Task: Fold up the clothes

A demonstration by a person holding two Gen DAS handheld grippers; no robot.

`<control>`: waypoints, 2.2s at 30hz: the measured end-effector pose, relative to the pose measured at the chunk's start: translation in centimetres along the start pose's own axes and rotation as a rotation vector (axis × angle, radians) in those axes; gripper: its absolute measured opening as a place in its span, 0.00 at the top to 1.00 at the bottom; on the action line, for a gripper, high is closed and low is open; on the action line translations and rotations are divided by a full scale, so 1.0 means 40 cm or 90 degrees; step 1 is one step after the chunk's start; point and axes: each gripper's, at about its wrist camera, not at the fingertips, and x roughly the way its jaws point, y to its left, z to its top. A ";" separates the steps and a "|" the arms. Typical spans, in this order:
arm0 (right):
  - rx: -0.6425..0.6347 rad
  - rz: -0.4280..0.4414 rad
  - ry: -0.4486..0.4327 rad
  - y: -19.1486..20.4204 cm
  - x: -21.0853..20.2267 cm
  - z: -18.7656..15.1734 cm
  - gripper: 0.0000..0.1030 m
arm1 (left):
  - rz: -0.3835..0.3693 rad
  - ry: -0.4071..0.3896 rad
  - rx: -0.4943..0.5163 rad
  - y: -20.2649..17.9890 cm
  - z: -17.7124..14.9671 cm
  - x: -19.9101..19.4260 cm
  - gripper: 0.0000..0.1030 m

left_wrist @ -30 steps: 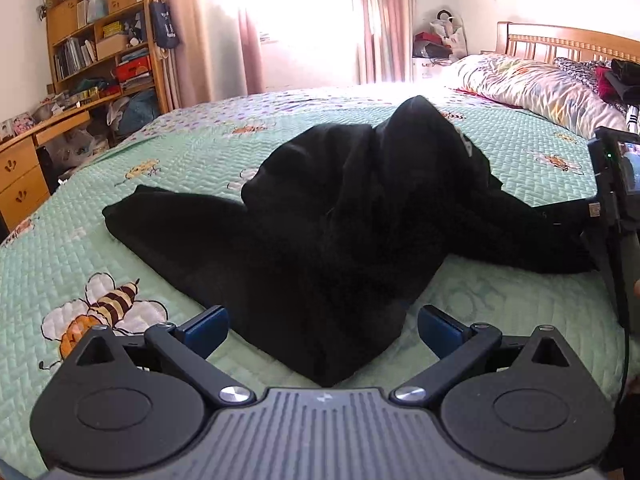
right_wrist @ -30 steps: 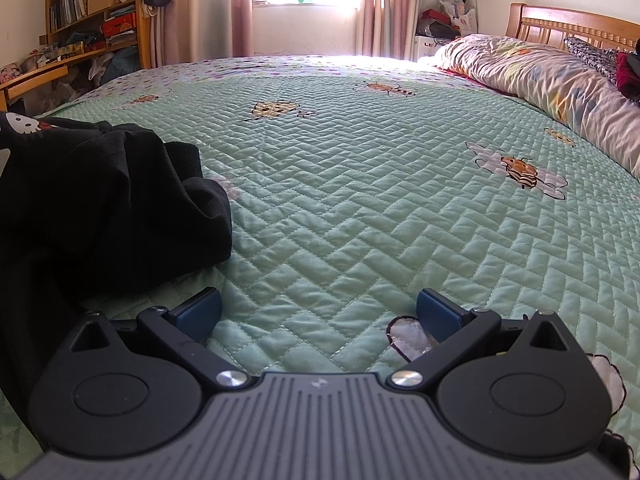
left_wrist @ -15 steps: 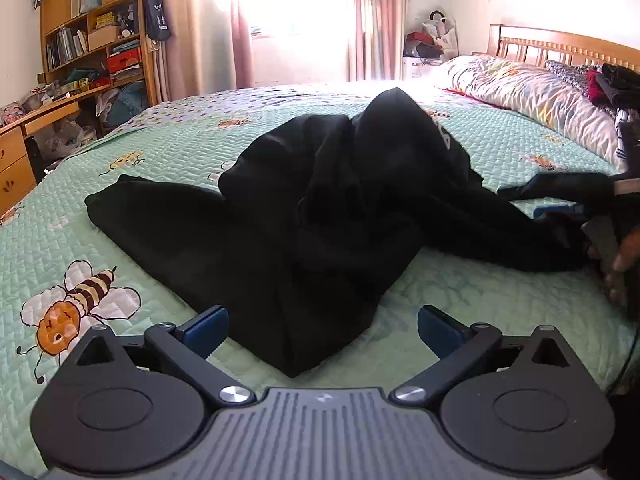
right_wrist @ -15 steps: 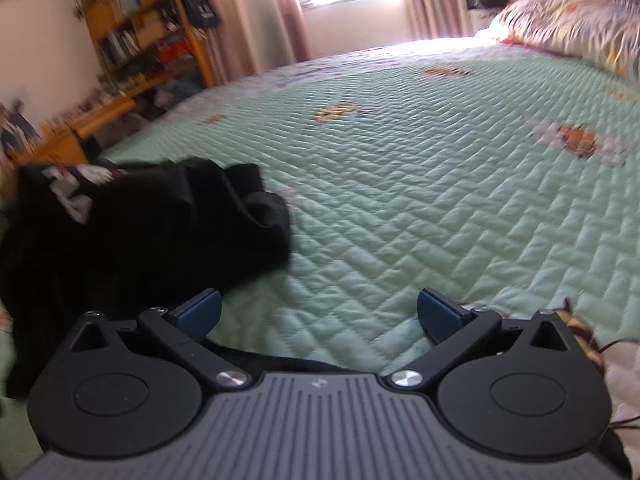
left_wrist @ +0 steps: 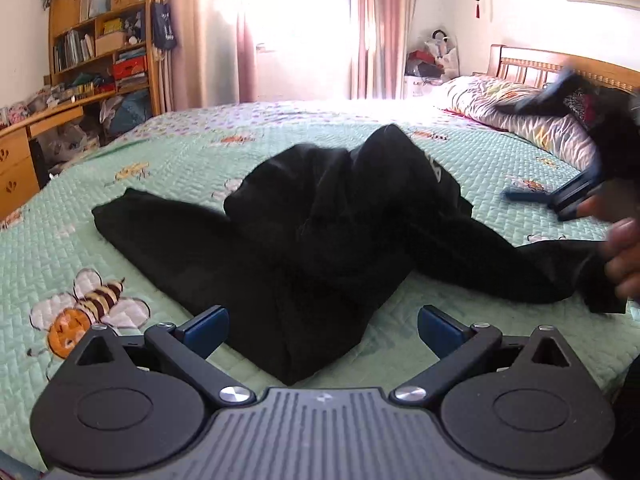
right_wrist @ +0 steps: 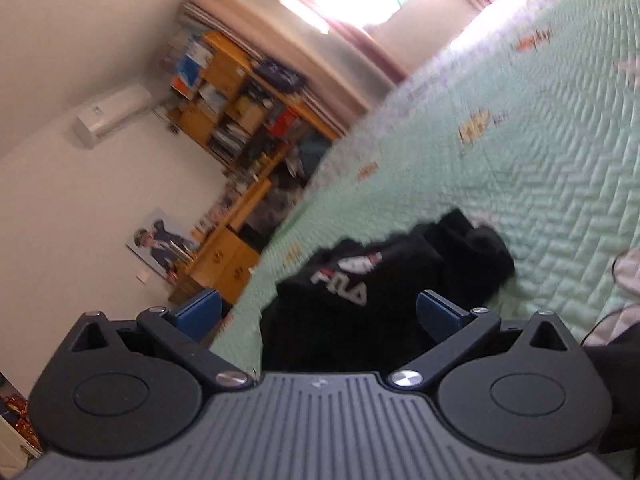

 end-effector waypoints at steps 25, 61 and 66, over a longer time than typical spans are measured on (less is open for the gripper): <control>0.007 0.010 -0.135 0.081 0.116 0.250 0.81 | 0.013 0.019 -0.023 0.057 -0.025 0.010 0.02; 0.323 -0.097 -0.169 -0.494 -0.087 0.317 0.14 | 0.006 0.034 0.002 0.017 0.004 0.032 0.02; 0.338 -0.022 -0.139 -0.538 0.048 0.362 0.14 | 0.020 0.055 0.006 0.024 0.015 0.071 0.02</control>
